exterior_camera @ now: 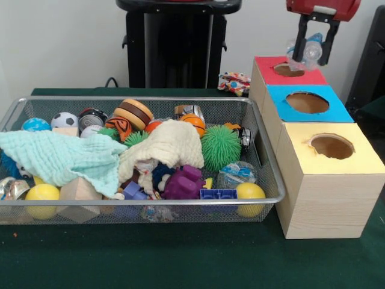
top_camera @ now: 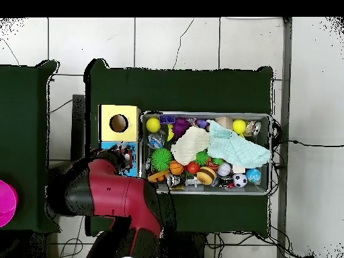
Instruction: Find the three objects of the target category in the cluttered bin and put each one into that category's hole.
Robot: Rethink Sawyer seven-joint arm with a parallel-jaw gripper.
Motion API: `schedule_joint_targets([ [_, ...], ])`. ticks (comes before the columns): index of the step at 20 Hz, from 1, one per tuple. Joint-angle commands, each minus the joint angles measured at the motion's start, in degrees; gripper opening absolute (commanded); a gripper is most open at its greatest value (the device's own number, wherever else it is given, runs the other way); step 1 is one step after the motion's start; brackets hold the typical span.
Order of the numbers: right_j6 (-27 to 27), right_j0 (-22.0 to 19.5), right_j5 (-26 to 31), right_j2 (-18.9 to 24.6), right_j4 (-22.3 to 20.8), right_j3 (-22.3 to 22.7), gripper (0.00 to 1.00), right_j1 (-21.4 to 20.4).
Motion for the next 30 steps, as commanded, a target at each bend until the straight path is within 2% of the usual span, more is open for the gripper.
schedule_joint_targets([
  [1,19.03,0.90,3.73,4.71,6.31,2.75,0.00,3.73],
  [8,20.33,2.20,-2.85,5.25,10.08,6.20,0.00,7.10],
  [14,20.82,1.81,-7.79,6.88,10.84,7.89,0.00,9.54],
  [22,22.17,2.32,-7.69,6.88,11.11,7.35,0.00,10.23],
  [30,21.15,2.00,-4.74,5.84,10.47,4.97,0.00,10.46],
])
